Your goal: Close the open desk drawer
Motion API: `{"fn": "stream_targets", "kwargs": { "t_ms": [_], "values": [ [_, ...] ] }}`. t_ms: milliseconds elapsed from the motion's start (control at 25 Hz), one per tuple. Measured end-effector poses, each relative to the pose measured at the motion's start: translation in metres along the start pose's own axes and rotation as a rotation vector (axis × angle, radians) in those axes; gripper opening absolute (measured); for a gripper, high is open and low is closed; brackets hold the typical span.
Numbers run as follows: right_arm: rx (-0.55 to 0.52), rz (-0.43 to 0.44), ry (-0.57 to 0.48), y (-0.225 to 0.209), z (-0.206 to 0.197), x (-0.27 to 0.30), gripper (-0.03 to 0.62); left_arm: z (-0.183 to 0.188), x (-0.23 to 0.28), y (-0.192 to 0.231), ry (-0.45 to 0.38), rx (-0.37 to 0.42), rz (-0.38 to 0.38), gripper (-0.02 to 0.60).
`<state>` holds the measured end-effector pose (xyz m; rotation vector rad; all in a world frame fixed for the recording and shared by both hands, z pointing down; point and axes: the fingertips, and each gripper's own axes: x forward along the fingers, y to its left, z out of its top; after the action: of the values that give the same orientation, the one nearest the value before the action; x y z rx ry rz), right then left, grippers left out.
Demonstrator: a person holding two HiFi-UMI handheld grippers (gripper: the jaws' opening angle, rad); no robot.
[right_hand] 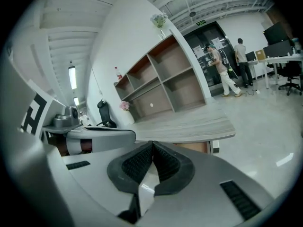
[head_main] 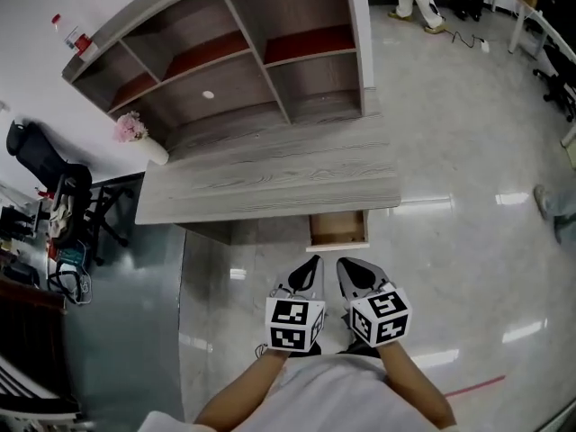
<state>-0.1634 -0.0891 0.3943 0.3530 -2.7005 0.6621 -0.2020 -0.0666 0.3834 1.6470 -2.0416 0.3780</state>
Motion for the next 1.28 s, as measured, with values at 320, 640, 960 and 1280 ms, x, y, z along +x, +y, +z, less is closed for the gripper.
{"fn": "stream_targets", "kwargs": {
  "t_ms": [320,640,960,1280],
  "values": [
    [0.121,-0.207,-0.092,-0.030,-0.006,0.047,0.001,-0.004,0.056,0.033,0.047,0.100,-0.236,0.005],
    [0.388,-0.394,-0.204,-0.050,-0.043,0.065,0.002,-0.014,0.087,0.042,0.092,0.190,-0.468,0.005],
    [0.559,-0.429,-0.211,-0.062,-0.106,0.087,0.002,-0.064,0.102,0.047,0.154,0.195,-0.510,0.005],
    [0.701,-0.368,-0.263,-0.080,-0.153,0.104,0.003,-0.097,0.104,0.044,0.142,0.201,-0.448,0.005]
  ]
}}
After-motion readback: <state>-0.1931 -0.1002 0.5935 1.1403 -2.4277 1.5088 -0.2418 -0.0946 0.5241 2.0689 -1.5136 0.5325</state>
